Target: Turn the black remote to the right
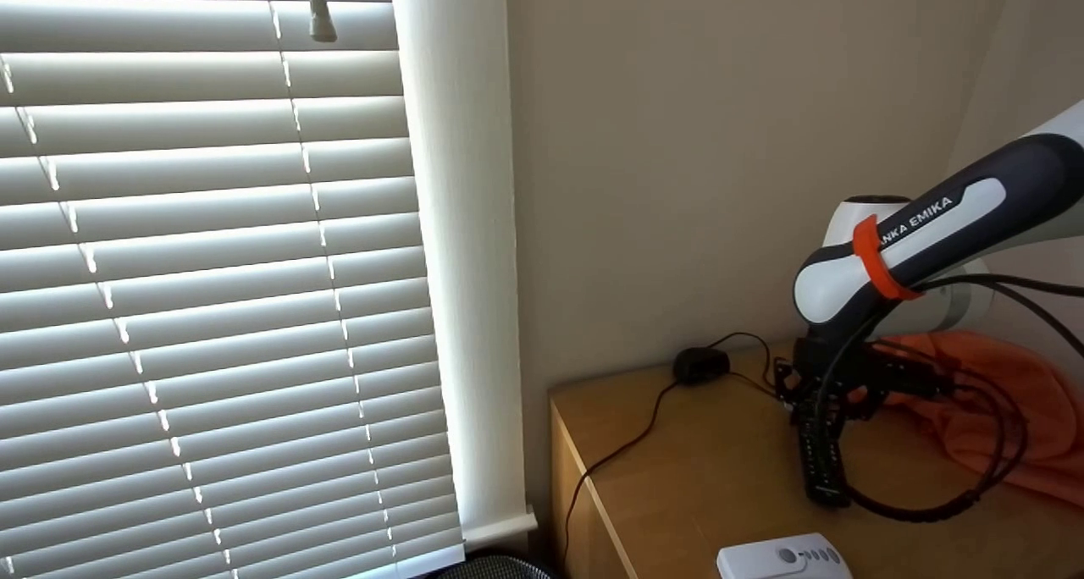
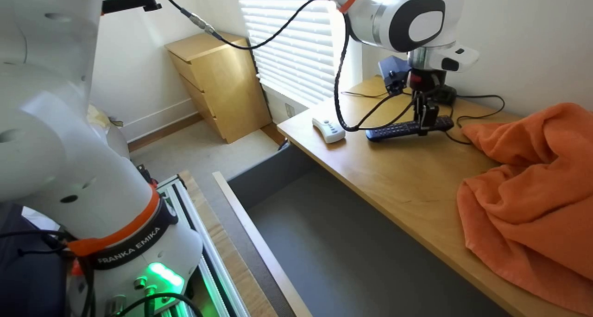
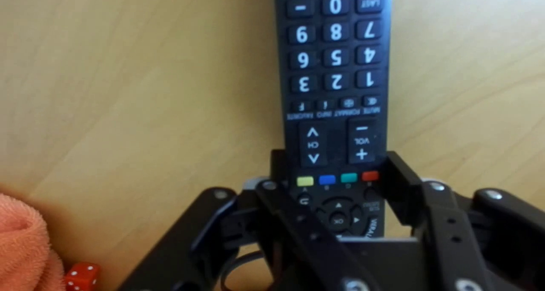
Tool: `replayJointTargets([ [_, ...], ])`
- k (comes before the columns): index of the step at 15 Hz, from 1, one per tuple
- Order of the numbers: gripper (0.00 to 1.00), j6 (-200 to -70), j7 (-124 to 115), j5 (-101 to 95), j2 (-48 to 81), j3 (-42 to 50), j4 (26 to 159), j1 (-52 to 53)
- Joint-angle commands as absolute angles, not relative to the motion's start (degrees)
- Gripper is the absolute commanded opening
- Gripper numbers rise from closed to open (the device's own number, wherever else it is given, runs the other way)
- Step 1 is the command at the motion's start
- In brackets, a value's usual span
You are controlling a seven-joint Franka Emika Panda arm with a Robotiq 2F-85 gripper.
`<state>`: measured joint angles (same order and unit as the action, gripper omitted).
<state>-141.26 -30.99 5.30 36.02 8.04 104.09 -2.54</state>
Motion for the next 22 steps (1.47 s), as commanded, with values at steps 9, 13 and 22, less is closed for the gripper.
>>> replayJointTargets([
  [9,0.32,-129.6,-61.5,8.9,40.5,11.8,96.2,-0.9],
  [13,0.32,-128.3,-66.7,12.4,40.9,10.3,95.2,-3.2],
  [22,1.00,-128.1,-68.3,13.3,39.8,9.9,95.5,-4.0],
])
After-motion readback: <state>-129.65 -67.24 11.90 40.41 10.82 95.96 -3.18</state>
